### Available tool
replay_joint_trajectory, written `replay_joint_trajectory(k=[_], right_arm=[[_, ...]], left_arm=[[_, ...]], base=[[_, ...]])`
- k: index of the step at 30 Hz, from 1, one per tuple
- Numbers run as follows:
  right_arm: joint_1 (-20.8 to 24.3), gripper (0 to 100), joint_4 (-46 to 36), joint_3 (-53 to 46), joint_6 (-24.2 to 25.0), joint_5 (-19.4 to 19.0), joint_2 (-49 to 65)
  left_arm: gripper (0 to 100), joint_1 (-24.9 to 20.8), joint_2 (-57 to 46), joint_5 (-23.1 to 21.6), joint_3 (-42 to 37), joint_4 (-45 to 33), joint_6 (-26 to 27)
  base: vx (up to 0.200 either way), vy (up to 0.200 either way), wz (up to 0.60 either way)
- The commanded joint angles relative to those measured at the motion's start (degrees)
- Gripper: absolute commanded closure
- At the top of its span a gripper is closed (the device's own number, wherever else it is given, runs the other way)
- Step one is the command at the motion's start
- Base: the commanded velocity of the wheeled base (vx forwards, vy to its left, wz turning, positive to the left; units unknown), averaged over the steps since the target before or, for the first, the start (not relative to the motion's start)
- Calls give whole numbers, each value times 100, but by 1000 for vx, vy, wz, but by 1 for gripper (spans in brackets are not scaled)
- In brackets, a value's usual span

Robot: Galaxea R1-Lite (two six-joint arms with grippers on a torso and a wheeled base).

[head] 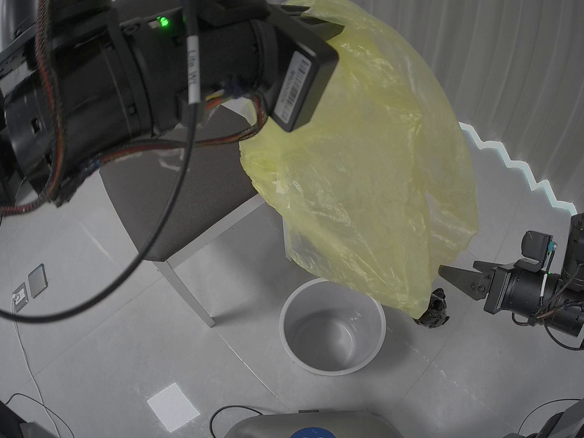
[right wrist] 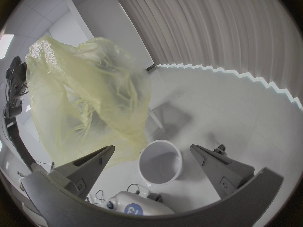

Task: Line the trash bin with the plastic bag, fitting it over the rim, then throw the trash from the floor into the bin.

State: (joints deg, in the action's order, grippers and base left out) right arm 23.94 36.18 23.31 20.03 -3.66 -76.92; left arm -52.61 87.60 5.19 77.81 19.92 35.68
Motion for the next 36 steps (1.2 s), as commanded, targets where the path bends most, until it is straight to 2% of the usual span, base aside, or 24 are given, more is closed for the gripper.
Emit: replay_joint_trajectory(k=[1,5,14,22,36], right_arm=[[339,0,12,51,177,5,-165],[533,0,196,7,326,32,-279],[550,0,750,-37,414,251,-807],[515,0,1479,7,854,436,-1185],[401,0,1585,16,871,427,-1193]], left_arm=[[100,-3,-15,8,6,12,0],[100,-3,-15,8,6,12,0],[100,-91,-15,-1,41,12,-9],[100,-82,-15,-1,-12,30,-17],[100,-109,-33,-10,-21,38,-17]], base=[[0,0,0],[0,0,0],[0,0,0],[0,0,0],[0,0,0]])
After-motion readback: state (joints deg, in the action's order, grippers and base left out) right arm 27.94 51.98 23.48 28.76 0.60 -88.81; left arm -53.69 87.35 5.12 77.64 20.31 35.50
